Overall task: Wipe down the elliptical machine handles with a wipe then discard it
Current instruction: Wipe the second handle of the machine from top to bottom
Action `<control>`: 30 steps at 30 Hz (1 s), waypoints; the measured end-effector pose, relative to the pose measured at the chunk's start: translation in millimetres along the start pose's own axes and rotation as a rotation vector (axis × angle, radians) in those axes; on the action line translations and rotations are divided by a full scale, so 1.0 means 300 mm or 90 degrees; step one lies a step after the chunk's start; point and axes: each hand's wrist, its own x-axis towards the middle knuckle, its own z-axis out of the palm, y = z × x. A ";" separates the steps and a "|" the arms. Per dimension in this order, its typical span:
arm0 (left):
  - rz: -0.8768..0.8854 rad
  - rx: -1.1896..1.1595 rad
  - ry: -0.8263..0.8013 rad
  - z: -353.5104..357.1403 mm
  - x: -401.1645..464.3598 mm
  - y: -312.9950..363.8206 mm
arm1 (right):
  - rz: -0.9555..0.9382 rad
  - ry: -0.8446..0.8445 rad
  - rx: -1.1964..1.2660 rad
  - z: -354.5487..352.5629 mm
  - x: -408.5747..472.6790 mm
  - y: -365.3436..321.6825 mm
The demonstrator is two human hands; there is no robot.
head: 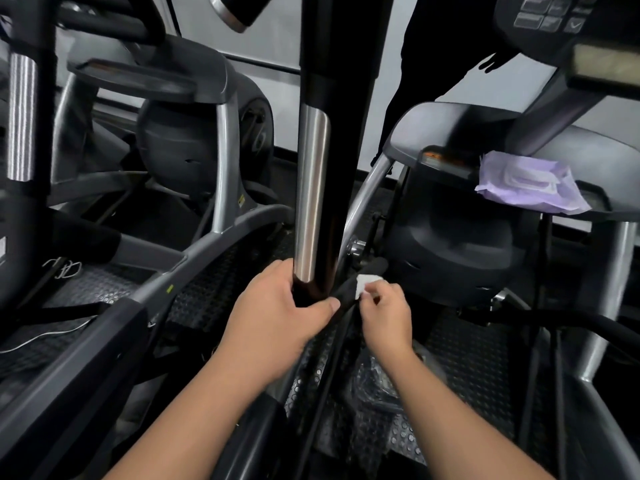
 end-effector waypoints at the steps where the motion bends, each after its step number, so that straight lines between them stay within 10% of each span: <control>1: 0.000 -0.001 0.001 -0.001 0.000 0.001 | 0.017 0.009 0.029 0.004 -0.018 -0.003; 11: 0.014 0.014 0.004 -0.002 0.001 0.002 | 0.394 -0.066 0.767 0.040 -0.023 -0.048; 16: 0.005 0.018 -0.003 0.000 0.003 0.000 | 0.527 0.061 0.916 0.049 0.089 -0.025; 26: 0.006 0.013 -0.003 -0.003 0.003 0.000 | 0.512 0.040 0.861 0.100 0.160 -0.012; 30: 0.000 0.014 0.008 0.002 0.003 0.002 | 0.349 0.089 0.589 0.131 0.029 -0.033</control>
